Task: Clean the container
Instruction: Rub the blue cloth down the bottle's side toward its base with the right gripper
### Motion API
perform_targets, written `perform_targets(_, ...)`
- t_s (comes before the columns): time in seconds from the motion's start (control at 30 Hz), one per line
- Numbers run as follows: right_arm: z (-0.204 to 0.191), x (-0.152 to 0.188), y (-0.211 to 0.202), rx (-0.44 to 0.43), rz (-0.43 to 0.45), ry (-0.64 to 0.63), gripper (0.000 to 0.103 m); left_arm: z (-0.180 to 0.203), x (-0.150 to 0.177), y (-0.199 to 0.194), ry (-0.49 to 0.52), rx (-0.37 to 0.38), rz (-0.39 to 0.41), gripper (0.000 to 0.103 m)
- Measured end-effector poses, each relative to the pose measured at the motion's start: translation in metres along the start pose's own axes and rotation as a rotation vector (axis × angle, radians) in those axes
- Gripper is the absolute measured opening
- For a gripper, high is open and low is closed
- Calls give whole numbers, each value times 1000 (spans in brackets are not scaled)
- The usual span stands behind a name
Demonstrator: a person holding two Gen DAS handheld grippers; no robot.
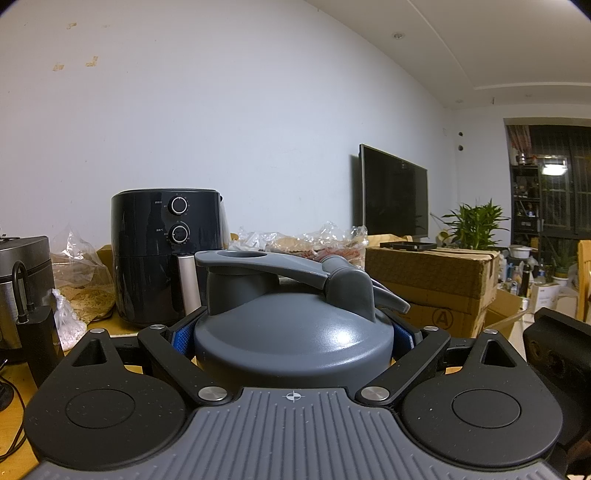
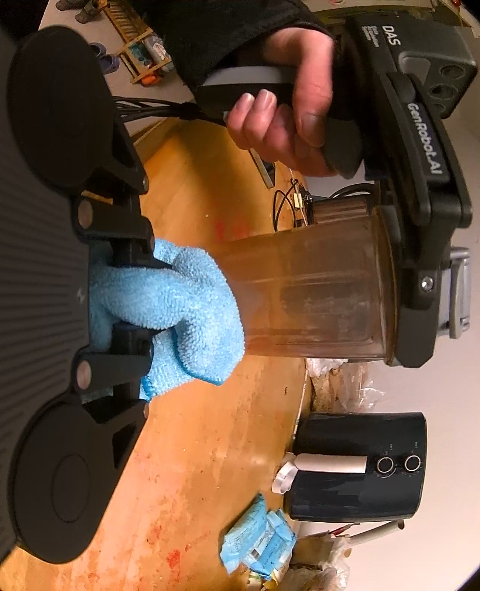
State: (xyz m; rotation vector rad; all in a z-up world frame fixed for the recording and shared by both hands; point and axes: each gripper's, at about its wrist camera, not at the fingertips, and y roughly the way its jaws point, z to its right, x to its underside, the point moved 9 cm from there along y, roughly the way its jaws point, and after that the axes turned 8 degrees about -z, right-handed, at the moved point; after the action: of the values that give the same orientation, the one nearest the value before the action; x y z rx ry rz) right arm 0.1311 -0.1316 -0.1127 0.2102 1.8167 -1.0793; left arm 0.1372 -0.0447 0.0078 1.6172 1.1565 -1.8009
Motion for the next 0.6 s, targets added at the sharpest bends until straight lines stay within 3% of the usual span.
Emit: perform_targets(0.6, -5, -11, -14, 10, 52, -33, 13, 1, 1, -1, 0, 2, 1, 95)
